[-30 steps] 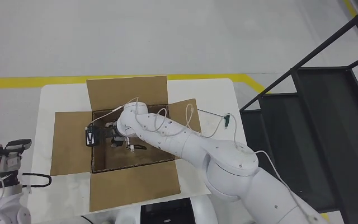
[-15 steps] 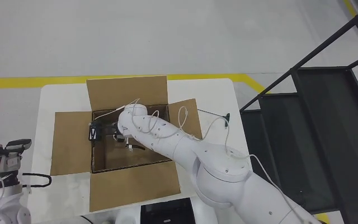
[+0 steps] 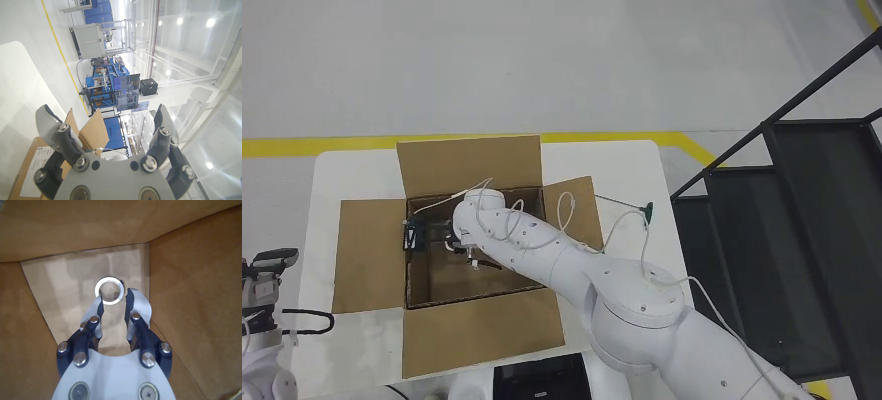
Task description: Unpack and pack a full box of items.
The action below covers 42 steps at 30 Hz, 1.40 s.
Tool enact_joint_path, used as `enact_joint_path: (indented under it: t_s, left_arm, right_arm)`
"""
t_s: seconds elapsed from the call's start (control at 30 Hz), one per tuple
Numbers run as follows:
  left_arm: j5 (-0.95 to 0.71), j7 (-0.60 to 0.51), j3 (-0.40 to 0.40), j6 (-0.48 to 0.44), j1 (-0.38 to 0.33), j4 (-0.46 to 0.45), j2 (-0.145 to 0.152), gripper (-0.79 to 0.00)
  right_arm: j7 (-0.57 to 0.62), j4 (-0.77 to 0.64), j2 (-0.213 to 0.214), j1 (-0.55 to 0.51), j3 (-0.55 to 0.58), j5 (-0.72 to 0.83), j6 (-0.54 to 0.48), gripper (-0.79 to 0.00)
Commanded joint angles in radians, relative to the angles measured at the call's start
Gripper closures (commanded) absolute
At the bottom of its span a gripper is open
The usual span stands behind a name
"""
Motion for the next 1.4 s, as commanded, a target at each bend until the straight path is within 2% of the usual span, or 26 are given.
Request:
enact_joint_path:
  t_s: [0.0, 0.07, 0.13, 0.17, 0.2, 0.23, 0.43, 0.63, 0.8, 0.97, 1.2, 1.37]
  left_arm:
    - [0.0, 0.0, 0.0, 0.0, 0.0, 0.0, 0.0, -0.785]
    - [0.0, 0.0, 0.0, 0.0, 0.0, 0.0, 0.0, -0.785]
    - [0.0, 0.0, 0.0, 0.0, 0.0, 0.0, 0.0, -0.785]
    - [0.0, 0.0, 0.0, 0.0, 0.0, 0.0, 0.0, -0.785]
    - [0.0, 0.0, 0.0, 0.0, 0.0, 0.0, 0.0, -0.785]
    - [0.0, 0.0, 0.0, 0.0, 0.0, 0.0, 0.0, -0.785]
    - [0.0, 0.0, 0.0, 0.0, 0.0, 0.0, 0.0, -0.785]
    - [0.0, 0.0, 0.0, 0.0, 0.0, 0.0, 0.0, -0.785]
    - [0.0, 0.0, 0.0, 0.0, 0.0, 0.0, 0.0, -0.785]
    - [0.0, 0.0, 0.0, 0.0, 0.0, 0.0, 0.0, -0.785]
    - [0.0, 0.0, 0.0, 0.0, 0.0, 0.0, 0.0, -0.785]
    - [0.0, 0.0, 0.0, 0.0, 0.0, 0.0, 0.0, -0.785]
  right_arm:
    - [0.001, 0.0, -0.001, -0.002, -0.006, 0.008, 0.002, -0.28]
    - [-0.001, -0.001, -0.002, -0.003, -0.011, 0.018, -0.002, -0.292]
    - [-0.016, -0.007, -0.001, -0.001, -0.019, 0.02, -0.015, -0.354]
    - [-0.027, -0.007, 0.0, 0.001, -0.019, 0.018, -0.024, -0.44]
    - [-0.03, -0.005, 0.001, 0.001, -0.019, 0.012, -0.029, -0.671]
    - [-0.037, -0.006, 0.001, 0.002, -0.019, 0.006, -0.031, -0.785]
    - [-0.154, -0.005, 0.011, 0.006, -0.019, -0.028, -0.076, -0.785]
    - [-0.357, 0.013, 0.027, 0.011, -0.012, -0.069, -0.144, -0.785]
    - [-0.436, 0.04, 0.042, 0.016, 0.002, -0.083, -0.169, -0.785]
    - [-0.472, 0.052, 0.062, 0.027, 0.011, -0.104, -0.203, -0.785]
    - [-0.46, 0.018, 0.096, 0.029, 0.021, -0.138, -0.218, -0.785]
    - [-0.46, 0.018, 0.096, 0.029, 0.021, -0.138, -0.218, -0.785]
